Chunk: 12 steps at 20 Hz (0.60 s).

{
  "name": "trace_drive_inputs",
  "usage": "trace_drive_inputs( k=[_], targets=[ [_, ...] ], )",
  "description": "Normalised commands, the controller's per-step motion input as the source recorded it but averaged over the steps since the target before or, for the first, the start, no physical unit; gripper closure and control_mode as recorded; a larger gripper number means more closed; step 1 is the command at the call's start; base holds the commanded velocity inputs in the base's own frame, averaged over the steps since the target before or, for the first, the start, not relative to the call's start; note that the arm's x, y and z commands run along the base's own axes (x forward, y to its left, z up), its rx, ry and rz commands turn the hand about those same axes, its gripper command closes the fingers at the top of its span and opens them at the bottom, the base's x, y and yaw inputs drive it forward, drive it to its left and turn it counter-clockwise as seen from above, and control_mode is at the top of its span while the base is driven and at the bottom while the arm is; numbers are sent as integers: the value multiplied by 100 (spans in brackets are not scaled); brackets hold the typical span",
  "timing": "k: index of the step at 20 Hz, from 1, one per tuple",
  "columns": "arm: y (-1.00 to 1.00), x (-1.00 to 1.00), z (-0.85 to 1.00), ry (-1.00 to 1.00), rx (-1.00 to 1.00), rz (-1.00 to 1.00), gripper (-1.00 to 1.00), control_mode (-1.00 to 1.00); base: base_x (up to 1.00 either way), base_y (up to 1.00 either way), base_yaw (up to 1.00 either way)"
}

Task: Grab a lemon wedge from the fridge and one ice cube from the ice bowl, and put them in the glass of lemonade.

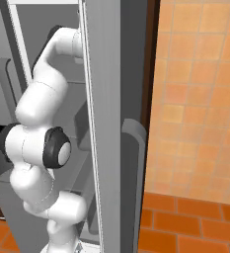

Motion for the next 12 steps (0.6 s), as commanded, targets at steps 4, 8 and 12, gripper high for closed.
trace_drive_inputs(
  k=[4,8,12],
  targets=[
    [28,-100,-26,-13,0,3,100,-100,0,0,0],
    [4,-100,-4,-16,2,2,100,-100,0,0,0],
    [21,-100,0,-15,0,1,100,-100,0,0,0]
  ],
)
